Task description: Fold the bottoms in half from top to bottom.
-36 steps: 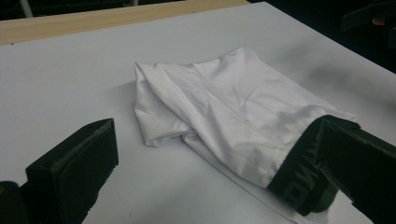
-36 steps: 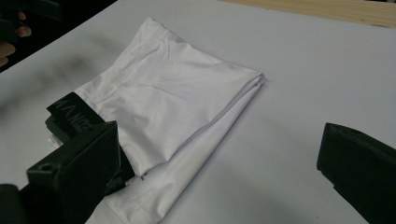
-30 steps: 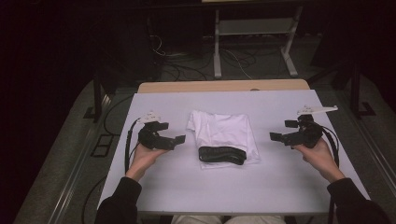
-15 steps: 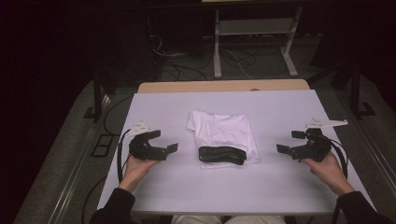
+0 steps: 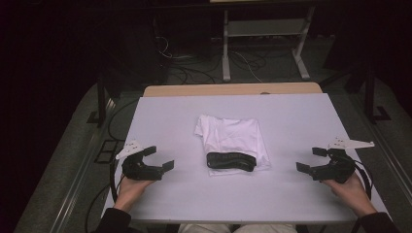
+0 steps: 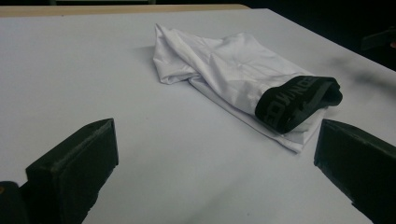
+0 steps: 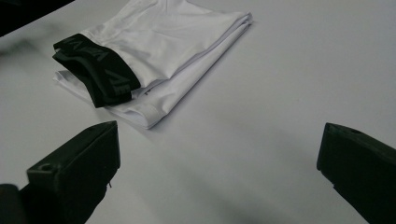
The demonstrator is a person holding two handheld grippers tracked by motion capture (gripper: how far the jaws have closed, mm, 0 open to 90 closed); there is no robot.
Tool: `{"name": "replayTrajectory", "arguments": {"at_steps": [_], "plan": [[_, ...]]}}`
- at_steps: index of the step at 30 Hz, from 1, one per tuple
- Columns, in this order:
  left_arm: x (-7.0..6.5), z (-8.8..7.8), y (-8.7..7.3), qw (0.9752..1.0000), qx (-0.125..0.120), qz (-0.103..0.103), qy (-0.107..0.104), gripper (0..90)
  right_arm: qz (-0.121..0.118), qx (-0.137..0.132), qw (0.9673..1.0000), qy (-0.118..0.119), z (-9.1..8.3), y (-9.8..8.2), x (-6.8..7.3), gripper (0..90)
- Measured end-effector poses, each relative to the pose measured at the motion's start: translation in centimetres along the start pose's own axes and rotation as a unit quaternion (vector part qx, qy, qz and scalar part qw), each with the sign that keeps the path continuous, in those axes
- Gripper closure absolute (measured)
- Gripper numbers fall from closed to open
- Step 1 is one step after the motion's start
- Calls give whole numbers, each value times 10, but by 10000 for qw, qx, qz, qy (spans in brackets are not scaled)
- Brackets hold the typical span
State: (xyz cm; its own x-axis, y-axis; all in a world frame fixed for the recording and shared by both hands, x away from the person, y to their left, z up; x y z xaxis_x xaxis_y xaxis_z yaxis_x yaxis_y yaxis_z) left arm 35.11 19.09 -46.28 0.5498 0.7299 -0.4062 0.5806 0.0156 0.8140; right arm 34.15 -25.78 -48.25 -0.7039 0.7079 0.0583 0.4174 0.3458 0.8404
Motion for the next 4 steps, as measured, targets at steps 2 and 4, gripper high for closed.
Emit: {"name": "replayTrajectory", "arguments": {"at_steps": [2, 4], "plan": [[0, -2, -2, 10000, -24, 1, 11, 0, 20, -39, 10000, -10, -2, -2, 1, 0], [1, -3, -4, 10000, -23, 11, 48, 0, 30, -53, 10000, -26, -4, -3, 1, 0]]}}
Point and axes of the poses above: each handheld gripper's, and its own axes: z roughly forward along the jaws, y roughly out of its top, x roughly to its left, the point moved 10 cm from there along z, roughly forward along the jaws, and after that the axes turned 12 degrees about -z, right-handed, at the moved point
